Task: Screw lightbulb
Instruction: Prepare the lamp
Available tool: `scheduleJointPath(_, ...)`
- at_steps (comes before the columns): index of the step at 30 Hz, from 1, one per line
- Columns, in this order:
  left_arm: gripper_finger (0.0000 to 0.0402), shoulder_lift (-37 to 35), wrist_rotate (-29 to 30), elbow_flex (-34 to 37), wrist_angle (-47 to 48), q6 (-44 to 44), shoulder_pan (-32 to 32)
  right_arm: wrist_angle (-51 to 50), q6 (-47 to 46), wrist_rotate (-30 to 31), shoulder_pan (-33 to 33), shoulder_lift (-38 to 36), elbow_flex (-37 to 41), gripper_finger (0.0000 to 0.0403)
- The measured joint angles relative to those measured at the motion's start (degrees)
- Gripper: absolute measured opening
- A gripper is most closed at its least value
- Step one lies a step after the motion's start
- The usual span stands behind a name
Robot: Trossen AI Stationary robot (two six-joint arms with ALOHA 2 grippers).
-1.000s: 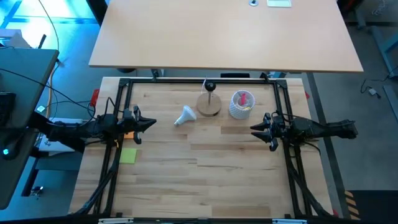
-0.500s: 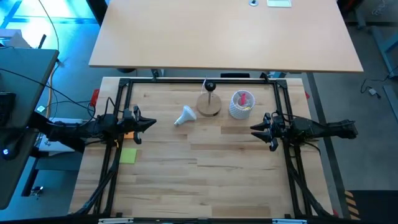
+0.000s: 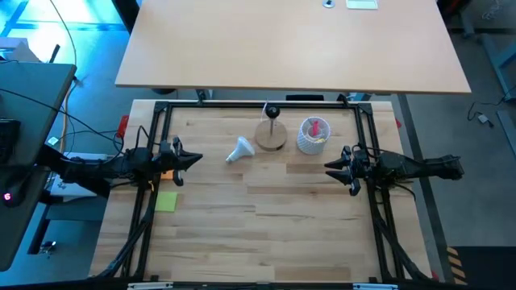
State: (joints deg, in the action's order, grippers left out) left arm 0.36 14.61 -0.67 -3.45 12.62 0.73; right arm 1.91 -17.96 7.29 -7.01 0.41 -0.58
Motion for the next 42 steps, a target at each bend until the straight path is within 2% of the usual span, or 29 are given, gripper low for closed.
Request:
scheduleJointPath(6,0.0000,0.00,3.53,0.00,-0.07,-6.11,0.00,0.08,3.32,1.63,0.00,0.00,0.01,0.0140)
scheduleJointPath(8,0.0000,0.00,4.58,0.00,-0.05,-8.08,0.00,2.75,-0.40,6.14,-0.01,0.18,0.01,0.0140)
scheduleJointPath(11,0.0000,0.00,7.71,0.00,-1.34,-11.57,0.00,14.29,-6.08,17.09,0.98,1.49,0.02,0.0140)
scheduleJointPath(13,0.0000,0.00,10.17,0.00,-1.86,-13.74,0.00,22.78,-5.01,18.95,2.09,4.54,0.02,0.0140)
scheduleJointPath(17,0.0000,0.00,13.61,0.00,-4.13,-19.48,0.00,35.57,-2.59,15.98,5.14,17.76,0.02,0.0140)
scheduleJointPath(21,0.0000,0.00,14.58,0.00,-5.59,-24.29,0.00,43.45,-4.85,16.42,9.56,37.72,-2.22,0.0140)
scheduleJointPath(24,0.0000,0.00,14.58,0.00,-6.51,-25.29,0.00,46.29,-5.92,12.77,12.72,52.02,-7.07,0.0140)
scheduleJointPath(30,0.0000,0.00,14.56,0.00,-9.61,-25.29,0.00,45.57,-2.12,7.47,15.64,73.64,-21.15,0.0140)
scheduleJointPath(33,0.0000,0.00,14.69,0.00,-10.22,-25.29,0.00,41.34,6.55,4.24,16.10,80.51,-28.60,0.0140)
scheduleJointPath(39,0.0000,0.00,14.71,0.00,-9.77,-23.47,0.00,20.91,14.53,4.10,17.87,85.23,-40.64,0.0140)
scheduleJointPath(42,0.0000,0.00,14.70,0.00,-9.48,-21.50,0.00,16.35,17.15,8.89,18.44,85.15,-41.79,0.0140)
